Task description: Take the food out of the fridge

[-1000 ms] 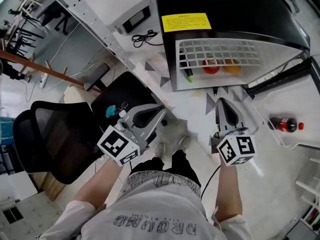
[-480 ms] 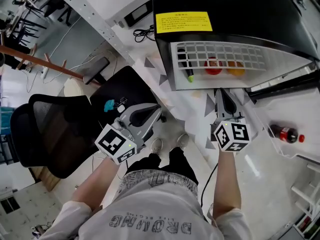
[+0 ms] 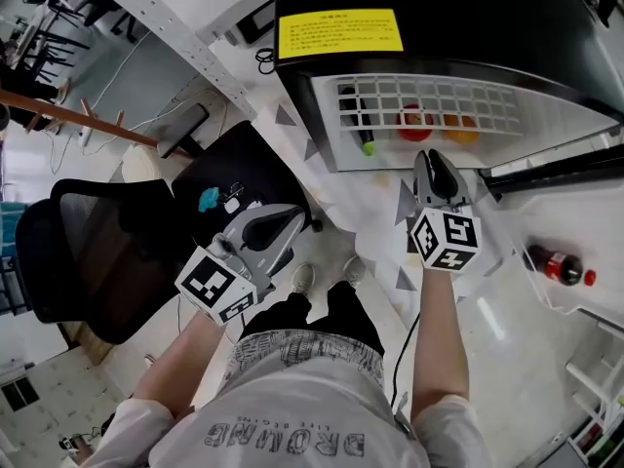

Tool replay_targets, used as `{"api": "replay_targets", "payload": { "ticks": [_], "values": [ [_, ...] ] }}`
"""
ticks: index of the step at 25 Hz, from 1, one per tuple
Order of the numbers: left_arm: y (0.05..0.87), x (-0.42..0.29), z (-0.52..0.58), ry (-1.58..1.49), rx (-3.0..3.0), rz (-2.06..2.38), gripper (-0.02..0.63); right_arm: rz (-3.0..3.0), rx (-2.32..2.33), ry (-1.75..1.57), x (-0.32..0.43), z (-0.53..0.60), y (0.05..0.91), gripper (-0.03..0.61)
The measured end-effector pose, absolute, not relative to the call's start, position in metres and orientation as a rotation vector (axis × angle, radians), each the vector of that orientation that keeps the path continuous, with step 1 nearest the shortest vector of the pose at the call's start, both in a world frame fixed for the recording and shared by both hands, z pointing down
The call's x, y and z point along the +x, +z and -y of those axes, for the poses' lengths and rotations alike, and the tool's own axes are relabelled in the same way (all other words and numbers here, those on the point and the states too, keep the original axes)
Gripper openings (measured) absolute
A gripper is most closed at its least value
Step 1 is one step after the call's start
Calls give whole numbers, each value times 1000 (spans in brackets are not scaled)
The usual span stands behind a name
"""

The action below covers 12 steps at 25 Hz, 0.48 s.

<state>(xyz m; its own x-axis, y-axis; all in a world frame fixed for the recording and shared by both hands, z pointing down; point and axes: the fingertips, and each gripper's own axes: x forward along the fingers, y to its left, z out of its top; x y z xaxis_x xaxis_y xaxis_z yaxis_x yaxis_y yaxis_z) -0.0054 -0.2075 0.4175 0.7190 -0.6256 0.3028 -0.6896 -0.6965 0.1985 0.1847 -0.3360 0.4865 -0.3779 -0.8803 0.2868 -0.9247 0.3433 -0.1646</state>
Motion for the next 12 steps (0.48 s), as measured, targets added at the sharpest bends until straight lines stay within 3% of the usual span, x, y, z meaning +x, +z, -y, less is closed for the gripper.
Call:
{"api": "replay_targets", "payload": {
  "ticks": [12],
  "values": [
    [430, -5, 209, 326, 2604, 1045, 5, 2400, 1675, 450, 188, 368, 510, 140]
  ]
}}
